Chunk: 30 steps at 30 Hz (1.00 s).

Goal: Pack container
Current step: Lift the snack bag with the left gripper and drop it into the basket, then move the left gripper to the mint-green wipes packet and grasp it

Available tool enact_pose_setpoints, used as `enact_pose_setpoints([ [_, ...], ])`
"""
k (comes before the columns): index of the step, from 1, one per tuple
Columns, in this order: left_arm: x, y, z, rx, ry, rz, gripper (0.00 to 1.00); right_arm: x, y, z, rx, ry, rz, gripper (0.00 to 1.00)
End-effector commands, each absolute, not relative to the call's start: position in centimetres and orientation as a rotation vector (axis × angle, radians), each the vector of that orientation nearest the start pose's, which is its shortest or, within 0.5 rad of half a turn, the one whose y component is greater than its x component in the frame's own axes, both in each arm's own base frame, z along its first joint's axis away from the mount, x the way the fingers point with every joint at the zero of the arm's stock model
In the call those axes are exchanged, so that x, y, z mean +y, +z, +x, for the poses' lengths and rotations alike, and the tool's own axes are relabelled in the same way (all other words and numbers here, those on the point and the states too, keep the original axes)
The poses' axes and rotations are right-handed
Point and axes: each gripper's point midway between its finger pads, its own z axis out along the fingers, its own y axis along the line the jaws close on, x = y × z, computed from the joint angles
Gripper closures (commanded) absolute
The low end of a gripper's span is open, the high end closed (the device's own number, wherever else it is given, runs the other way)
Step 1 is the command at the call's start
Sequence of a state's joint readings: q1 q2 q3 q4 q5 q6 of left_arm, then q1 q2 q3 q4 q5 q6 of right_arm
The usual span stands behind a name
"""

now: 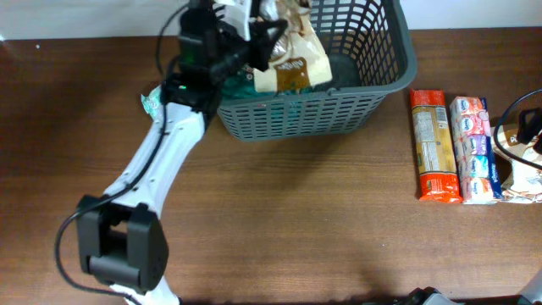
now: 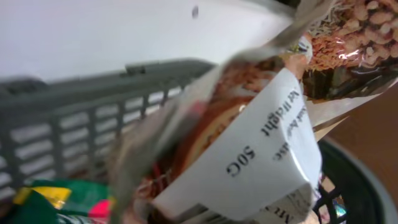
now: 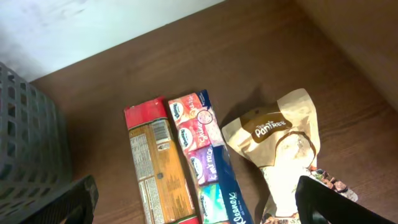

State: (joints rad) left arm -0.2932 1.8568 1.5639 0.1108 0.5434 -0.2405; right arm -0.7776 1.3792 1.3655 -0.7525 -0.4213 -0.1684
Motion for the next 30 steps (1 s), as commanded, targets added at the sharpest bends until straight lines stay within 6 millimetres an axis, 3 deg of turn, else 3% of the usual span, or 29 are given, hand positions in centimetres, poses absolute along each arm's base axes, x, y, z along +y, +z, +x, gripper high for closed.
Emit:
enact_pose_setpoints([
  [1, -26.1, 30.9, 51.6, 1.772, -0.909, 0.445, 0.98, -21.9, 27.9, 32.4, 2.185, -0.016, 0.452, 0.01],
  [8, -26.6, 29.7, 51.3, 1.821, -0.921, 0.443, 0.96, -21.9, 27.9, 32.4, 2.185, -0.016, 0.452, 0.01],
  [11, -26.5, 29.1, 51.2, 1.849, -0.922, 0.438, 0.87, -21.9, 27.9, 32.4, 2.185, -0.016, 0.452, 0.01],
  [12, -26.5, 29.0, 51.2, 1.854, -0.920, 0.436, 0.83, -21.9, 27.9, 32.4, 2.185, -0.016, 0.452, 0.01],
  [13, -26.5, 29.0, 51.2, 1.854, -0.919, 0.436, 0.66, -21.9, 27.9, 32.4, 2.185, -0.016, 0.452, 0.01],
  [15, -26.5, 29.3, 51.2, 1.848, -0.919, 0.437, 0.52, -21.9, 27.9, 32.4, 2.185, -0.016, 0.452, 0.01],
  [16, -26.4, 29.8, 51.2, 1.846, -0.918, 0.436, 0.40, -21.9, 27.9, 32.4, 2.185, -0.016, 0.452, 0.01],
  [18, -25.8, 31.4, 51.2, 1.851, -0.894, 0.449, 0.25, -21.9, 27.9, 32.4, 2.185, -0.016, 0.452, 0.01],
  [20, -25.0, 33.2, 51.2, 1.855, -0.852, 0.479, 0.17, -21.9, 27.9, 32.4, 2.185, -0.016, 0.452, 0.01],
  [25, -22.3, 38.6, 50.9, 1.847, -0.737, 0.484, 0.16, -21.9, 27.9, 32.4, 2.185, -0.016, 0.452, 0.01],
  [27, -19.7, 42.4, 50.7, 1.820, -0.640, 0.445, 0.16, -21.9, 27.9, 32.4, 2.185, -0.016, 0.452, 0.01],
  [30, -16.4, 44.8, 50.5, 1.828, -0.535, 0.354, 0.17, -21.9, 27.9, 32.4, 2.185, -0.016, 0.452, 0.01],
])
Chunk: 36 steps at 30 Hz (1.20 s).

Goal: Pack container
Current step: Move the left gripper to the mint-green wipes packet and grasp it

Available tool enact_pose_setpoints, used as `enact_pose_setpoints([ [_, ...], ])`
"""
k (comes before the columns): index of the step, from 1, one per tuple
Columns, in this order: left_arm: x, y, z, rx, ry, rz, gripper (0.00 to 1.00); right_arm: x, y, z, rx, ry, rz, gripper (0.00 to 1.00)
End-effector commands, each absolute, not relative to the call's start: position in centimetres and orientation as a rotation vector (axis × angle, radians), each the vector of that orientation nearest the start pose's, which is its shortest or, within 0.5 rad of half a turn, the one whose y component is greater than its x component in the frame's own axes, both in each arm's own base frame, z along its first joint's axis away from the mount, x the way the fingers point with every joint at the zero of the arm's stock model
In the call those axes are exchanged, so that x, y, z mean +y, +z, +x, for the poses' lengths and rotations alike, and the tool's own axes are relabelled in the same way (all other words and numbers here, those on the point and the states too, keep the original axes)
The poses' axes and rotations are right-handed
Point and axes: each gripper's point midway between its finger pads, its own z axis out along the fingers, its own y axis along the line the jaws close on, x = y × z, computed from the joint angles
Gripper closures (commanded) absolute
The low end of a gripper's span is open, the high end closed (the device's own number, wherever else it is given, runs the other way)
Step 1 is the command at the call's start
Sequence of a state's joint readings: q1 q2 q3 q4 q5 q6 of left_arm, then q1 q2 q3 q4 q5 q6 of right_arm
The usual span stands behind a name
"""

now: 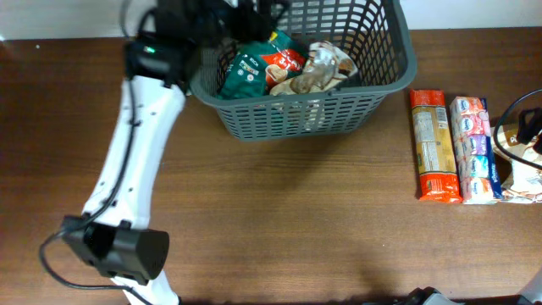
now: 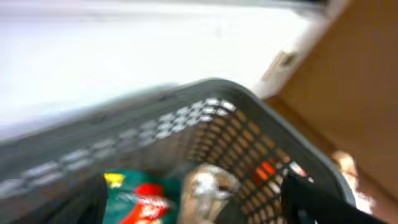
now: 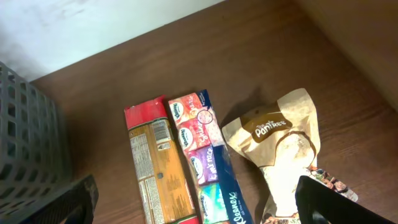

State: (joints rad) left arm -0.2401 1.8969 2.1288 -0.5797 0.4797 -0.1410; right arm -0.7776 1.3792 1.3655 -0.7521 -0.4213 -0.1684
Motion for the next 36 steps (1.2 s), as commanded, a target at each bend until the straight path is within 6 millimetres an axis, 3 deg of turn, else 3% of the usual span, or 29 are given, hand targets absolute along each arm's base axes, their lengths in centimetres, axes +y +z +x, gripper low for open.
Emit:
enact_pose_setpoints([
  [1, -15.1, 45.2, 50.4, 1.841, -0.496, 0.317, 0.18, -21.9, 27.9, 32.4, 2.185, -0.016, 0.452, 0.01],
  [5, -9.3, 43.7, 50.5, 1.956, -0.318, 0.148, 0.28, -21.9, 27.9, 32.4, 2.185, -0.016, 0.452, 0.01],
  [6, -5.9, 41.6, 50.5, 2.042, -0.216, 0.055, 0.28, -21.9, 27.9, 32.4, 2.185, -0.016, 0.452, 0.01],
  [7, -4.4, 40.3, 50.4, 2.087, -0.170, 0.012, 0.28, -21.9, 27.9, 32.4, 2.185, -0.016, 0.452, 0.01],
  [11, 0.3, 36.0, 50.5, 2.227, -0.069, -0.133, 0.28, -21.9, 27.9, 32.4, 2.185, -0.016, 0.452, 0.01],
  [13, 2.5, 32.2, 51.3, 2.322, -0.050, -0.204, 0.28, -21.9, 27.9, 32.4, 2.185, -0.016, 0.452, 0.01],
  [19, 4.1, 23.3, 53.5, 2.513, -0.026, -0.235, 0.27, -21.9, 27.9, 32.4, 2.185, -0.016, 0.452, 0.01],
  [25, 4.1, 14.9, 54.1, 2.707, 0.049, 0.076, 0.27, -21.9, 27.9, 32.4, 2.185, -0.016, 0.452, 0.01],
  [30, 5.1, 12.5, 54.6, 2.728, 0.168, 0.319, 0.30, -21.9, 27.9, 32.4, 2.185, -0.016, 0.452, 0.01],
  [36, 5.4, 11.3, 55.1, 2.697, 0.250, 0.609, 0.35, -21.9, 27.9, 32.4, 2.185, -0.016, 0.452, 0.01],
])
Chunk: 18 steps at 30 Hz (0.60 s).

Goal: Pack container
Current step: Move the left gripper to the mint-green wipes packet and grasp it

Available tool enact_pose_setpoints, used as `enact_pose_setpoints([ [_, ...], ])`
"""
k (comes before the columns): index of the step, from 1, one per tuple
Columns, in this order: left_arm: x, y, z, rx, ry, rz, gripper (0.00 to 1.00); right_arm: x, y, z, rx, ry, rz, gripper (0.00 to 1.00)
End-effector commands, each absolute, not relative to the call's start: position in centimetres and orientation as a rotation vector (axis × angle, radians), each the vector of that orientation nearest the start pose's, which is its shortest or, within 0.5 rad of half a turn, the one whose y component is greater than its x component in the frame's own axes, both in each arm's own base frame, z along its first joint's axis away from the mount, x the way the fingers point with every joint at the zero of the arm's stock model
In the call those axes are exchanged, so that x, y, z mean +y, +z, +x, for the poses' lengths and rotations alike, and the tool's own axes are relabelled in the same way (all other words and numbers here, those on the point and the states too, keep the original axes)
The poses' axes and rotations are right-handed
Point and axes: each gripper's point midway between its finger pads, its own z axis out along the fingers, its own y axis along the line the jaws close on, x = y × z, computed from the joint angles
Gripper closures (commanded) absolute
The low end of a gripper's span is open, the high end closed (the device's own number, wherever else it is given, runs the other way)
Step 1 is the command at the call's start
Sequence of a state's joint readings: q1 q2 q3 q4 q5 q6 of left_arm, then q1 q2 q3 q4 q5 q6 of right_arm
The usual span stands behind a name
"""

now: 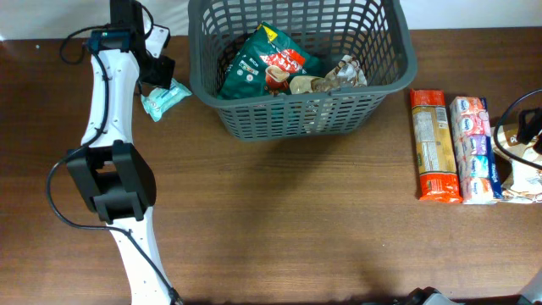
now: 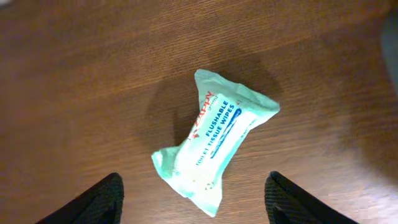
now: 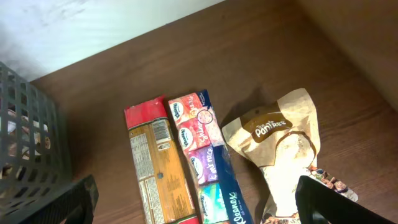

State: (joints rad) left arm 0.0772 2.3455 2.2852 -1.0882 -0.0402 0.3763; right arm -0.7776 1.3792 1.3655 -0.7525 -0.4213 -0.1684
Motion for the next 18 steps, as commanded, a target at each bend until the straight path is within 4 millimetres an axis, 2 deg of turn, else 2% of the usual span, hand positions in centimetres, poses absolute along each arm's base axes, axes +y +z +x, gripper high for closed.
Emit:
enact_pose_setpoints([
  [1, 5.4, 11.0, 55.0, 2.699, 0.254, 0.646, 0.36, -21.9, 27.9, 32.4, 2.185, -0.016, 0.452, 0.01],
  [7, 5.2, 8.8, 54.4, 2.744, 0.224, 0.723, 0.36, -21.9, 27.9, 32.4, 2.185, -0.016, 0.452, 0.01],
  [8, 5.1, 7.6, 53.9, 2.782, 0.201, 0.734, 0.36, -21.9, 27.9, 32.4, 2.185, -0.016, 0.452, 0.01],
  [11, 4.9, 5.6, 52.7, 2.854, 0.167, 0.746, 0.36, -21.9, 27.9, 32.4, 2.185, -0.016, 0.452, 0.01],
  [18, 4.9, 2.8, 51.7, 2.946, 0.127, 0.685, 0.37, -21.9, 27.9, 32.4, 2.185, -0.016, 0.452, 0.01],
])
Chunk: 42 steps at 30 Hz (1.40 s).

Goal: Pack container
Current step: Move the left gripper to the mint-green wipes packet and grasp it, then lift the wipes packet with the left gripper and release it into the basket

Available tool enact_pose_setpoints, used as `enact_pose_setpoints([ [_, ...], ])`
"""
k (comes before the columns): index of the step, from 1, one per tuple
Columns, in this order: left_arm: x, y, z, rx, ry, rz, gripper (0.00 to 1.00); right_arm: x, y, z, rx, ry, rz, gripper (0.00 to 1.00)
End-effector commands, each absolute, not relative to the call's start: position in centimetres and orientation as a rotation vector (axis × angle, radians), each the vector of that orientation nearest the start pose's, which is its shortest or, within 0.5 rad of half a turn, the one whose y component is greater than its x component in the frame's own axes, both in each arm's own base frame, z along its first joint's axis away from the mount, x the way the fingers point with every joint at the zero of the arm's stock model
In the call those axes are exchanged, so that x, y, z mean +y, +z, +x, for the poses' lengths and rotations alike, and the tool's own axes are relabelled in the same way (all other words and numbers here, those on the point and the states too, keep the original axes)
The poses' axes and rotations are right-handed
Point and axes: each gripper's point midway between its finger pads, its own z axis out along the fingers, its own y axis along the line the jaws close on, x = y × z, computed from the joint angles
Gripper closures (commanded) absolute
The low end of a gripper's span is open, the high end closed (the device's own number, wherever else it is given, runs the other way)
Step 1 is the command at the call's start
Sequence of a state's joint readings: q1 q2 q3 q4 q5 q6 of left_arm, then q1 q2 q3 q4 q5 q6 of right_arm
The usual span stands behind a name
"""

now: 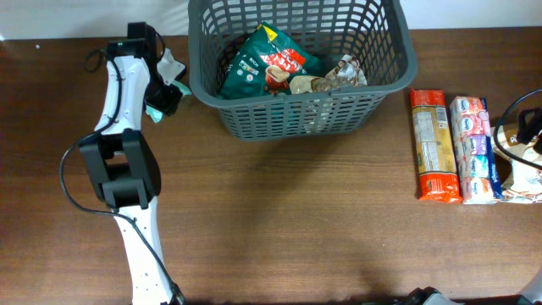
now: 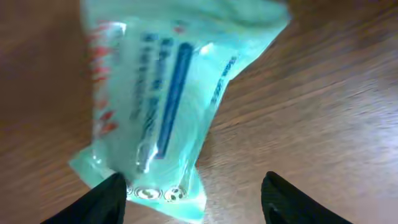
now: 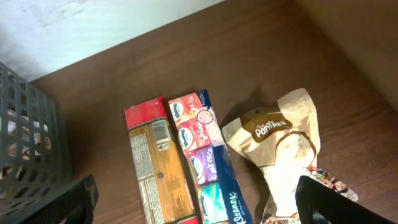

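Observation:
A grey basket point(image 1: 389, 68) at the table's back holds a green snack bag point(image 1: 258, 63) and a crumpled beige bag point(image 1: 326, 78). Left of it on the table lies a mint pack of wipes point(image 2: 155, 106), mostly hidden under my left arm in the overhead view. My left gripper point(image 2: 193, 199) is low over the pack, open, its fingers either side of the pack's lower end. At the far right my right gripper point(image 3: 193, 199) hangs open above an orange-red box point(image 3: 152, 168), a pack of tissues point(image 3: 205, 168) and a beige Pantree bag point(image 3: 283, 146).
The box point(image 1: 434, 144), tissues point(image 1: 472, 148) and beige bag point(image 1: 525, 182) lie in a row at the table's right edge. A cable loop point(image 1: 508, 127) lies over them. Bare wood point(image 1: 296, 220) fills the front of the table.
My left gripper has dropped close to the wipes pack, which now fills its view. The right arm has not moved.
My left gripper held a beige bag over the basket. Then it was open at the basket's left rim, with the bag lying inside. Later it stood open above the wipes pack left of the basket, and now it is down around it.

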State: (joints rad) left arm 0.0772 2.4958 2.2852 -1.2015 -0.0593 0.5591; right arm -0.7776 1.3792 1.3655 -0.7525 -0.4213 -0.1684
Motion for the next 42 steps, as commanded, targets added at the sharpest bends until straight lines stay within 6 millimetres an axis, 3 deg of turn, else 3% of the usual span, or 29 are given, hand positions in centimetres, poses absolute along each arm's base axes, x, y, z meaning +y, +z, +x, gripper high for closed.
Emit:
enact_pose_setpoints([
  [1, 4.9, 2.6, 51.7, 2.950, 0.125, 0.686, 0.38, -21.9, 27.9, 32.4, 2.185, -0.016, 0.452, 0.01],
  [3, 4.9, 2.3, 51.7, 2.952, 0.124, 0.687, 0.43, -21.9, 27.9, 32.4, 2.185, -0.016, 0.452, 0.01],
  [7, 4.9, 2.1, 51.9, 2.946, 0.125, 0.685, 0.71, -21.9, 27.9, 32.4, 2.185, -0.016, 0.452, 0.01],
  [8, 4.9, 1.9, 51.9, 2.948, 0.124, 0.686, 0.73, -21.9, 27.9, 32.4, 2.185, -0.016, 0.452, 0.01],
  [16, 4.7, -0.4, 51.4, 3.008, 0.094, 0.618, 0.53, -21.9, 27.9, 32.4, 2.185, -0.016, 0.452, 0.01],
  [22, 4.3, -1.8, 51.0, 3.030, 0.045, 0.625, 0.53, -21.9, 27.9, 32.4, 2.185, -0.016, 0.452, 0.01],
  [25, 4.2, -2.2, 50.9, 3.037, 0.041, 0.627, 0.63, -21.9, 27.9, 32.4, 2.185, -0.016, 0.452, 0.01],
  [27, 4.2, -2.4, 50.8, 3.043, 0.039, 0.628, 0.82, -21.9, 27.9, 32.4, 2.185, -0.016, 0.452, 0.01],
  [30, 4.3, -2.5, 50.7, 3.050, 0.037, 0.616, 0.98, -21.9, 27.9, 32.4, 2.185, -0.016, 0.452, 0.01],
  [38, 4.3, -1.4, 50.8, 3.056, 0.040, 0.522, 0.98, -21.9, 27.9, 32.4, 2.185, -0.016, 0.452, 0.01],
  [42, 4.7, 2.0, 52.2, 2.989, 0.066, 0.465, 0.98, -21.9, 27.9, 32.4, 2.185, -0.016, 0.452, 0.01],
])
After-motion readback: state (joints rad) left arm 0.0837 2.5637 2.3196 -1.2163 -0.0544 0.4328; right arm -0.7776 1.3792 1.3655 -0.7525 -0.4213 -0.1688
